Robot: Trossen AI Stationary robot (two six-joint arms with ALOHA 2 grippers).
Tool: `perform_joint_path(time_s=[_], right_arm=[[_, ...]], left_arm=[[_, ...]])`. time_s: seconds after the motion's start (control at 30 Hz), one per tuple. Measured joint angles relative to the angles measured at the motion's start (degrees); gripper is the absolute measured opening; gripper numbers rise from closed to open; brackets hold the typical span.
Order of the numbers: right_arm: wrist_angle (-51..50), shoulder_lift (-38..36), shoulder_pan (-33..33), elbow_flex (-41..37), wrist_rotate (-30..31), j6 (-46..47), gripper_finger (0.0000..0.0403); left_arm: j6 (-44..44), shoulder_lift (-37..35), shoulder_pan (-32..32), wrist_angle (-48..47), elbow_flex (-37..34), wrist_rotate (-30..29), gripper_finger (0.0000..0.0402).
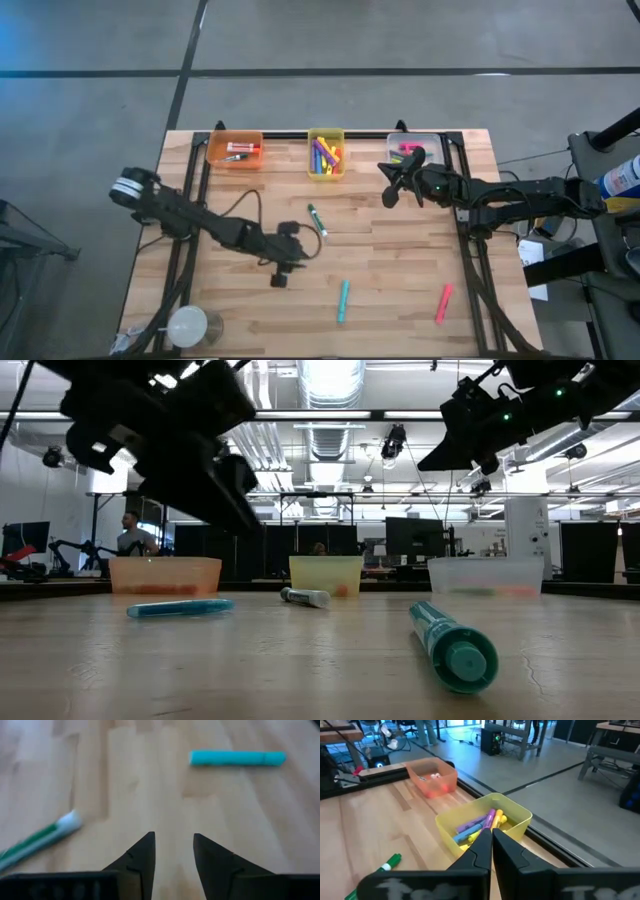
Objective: Pick & Place Markers
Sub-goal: Put the light blue highlighter pen into the yellow bin
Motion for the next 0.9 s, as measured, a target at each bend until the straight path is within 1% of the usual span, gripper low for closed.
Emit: perform_joint_path(time_s=[0.2,0.27,0.43,0.6,0.77,0.9], right_arm=[[-0.05,0.00,0.06,0.00,0.00,0.00,0.0008],[-0.07,0.00,0.06,0.00,0.00,-0.20,0.0008],[-0.05,0.00,0.06,0.00,0.00,-0.42,0.0008],[-0.07,0.00,0.06,-0.02,0.00,-0.46,0.0009],[-0.07,0.00,0.06,-0.02,0.00,-0.87,0.0009],[-0.10,0.00,0.06,-0.02,0.00,-0.89,0.0009]], left_arm=[[3.71,6.80,-0.92,0.10,8.00,2.05,0.0128],[8.25,8.75,-1.28,-0.10,10.02,3.79,0.0128],[23.53,13.92,-2.04,-0.31,14.05,8.39,0.0128],[32.08,19.11,-2.56,-0.31,18.89,11.14,0.0128],[34.93,22.65,-3.10,-2.01,23.82,13.22,0.0128],[34.49,25.10,-3.36,-3.28,27.41,13.39,0.0128]])
